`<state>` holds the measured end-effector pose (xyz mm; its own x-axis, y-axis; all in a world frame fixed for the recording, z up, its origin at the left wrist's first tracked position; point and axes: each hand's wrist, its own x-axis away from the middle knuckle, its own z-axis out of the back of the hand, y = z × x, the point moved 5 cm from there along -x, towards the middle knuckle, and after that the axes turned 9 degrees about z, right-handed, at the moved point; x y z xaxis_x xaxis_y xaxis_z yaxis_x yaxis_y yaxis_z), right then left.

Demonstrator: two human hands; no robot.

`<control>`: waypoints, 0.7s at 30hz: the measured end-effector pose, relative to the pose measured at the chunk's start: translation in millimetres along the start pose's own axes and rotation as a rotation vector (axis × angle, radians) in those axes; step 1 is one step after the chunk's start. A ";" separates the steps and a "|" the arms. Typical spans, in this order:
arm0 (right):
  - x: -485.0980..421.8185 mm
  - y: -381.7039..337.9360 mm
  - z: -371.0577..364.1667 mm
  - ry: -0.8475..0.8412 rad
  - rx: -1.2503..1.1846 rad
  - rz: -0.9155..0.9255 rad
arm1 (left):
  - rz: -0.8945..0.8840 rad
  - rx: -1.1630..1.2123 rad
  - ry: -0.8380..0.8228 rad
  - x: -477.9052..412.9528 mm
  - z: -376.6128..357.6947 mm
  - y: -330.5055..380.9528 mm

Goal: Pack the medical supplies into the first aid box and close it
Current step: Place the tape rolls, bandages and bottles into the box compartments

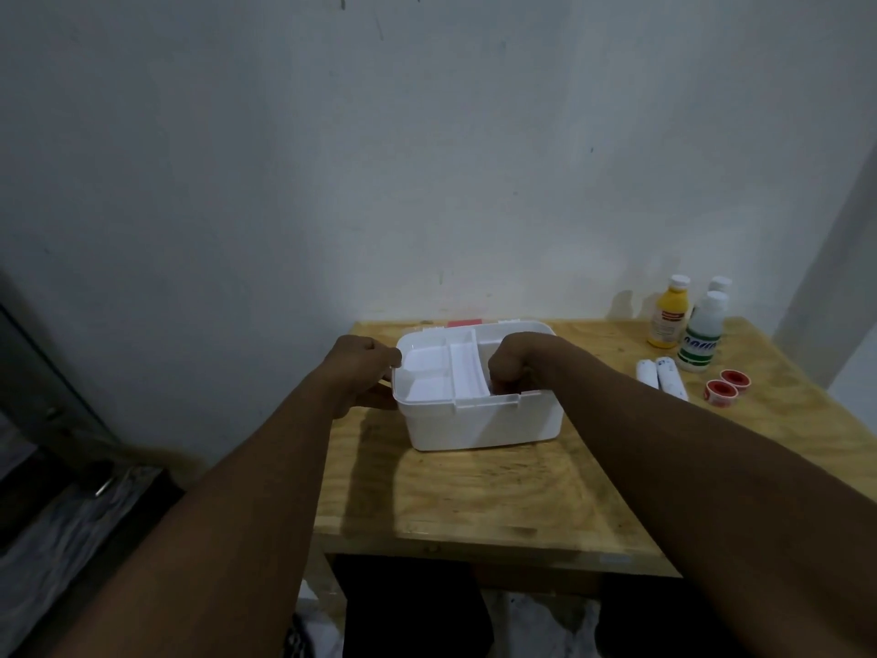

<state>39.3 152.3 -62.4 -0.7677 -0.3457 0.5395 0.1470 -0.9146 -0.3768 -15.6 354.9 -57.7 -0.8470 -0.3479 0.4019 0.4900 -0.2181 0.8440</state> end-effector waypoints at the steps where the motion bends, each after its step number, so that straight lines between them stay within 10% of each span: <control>1: -0.6 -1.0 -0.5 -0.001 -0.024 0.005 | -0.002 -0.002 0.001 -0.1 0.3 0.2; 21: -14.7 -4.9 -10.5 0.014 -0.273 0.131 | -0.002 0.081 0.026 -3.4 2.9 -8.0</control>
<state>43.3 164.1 -76.4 -0.7619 -0.4526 0.4633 0.0741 -0.7715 -0.6319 -17.3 360.5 -64.8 -0.8417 -0.3715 0.3918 0.4692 -0.1443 0.8712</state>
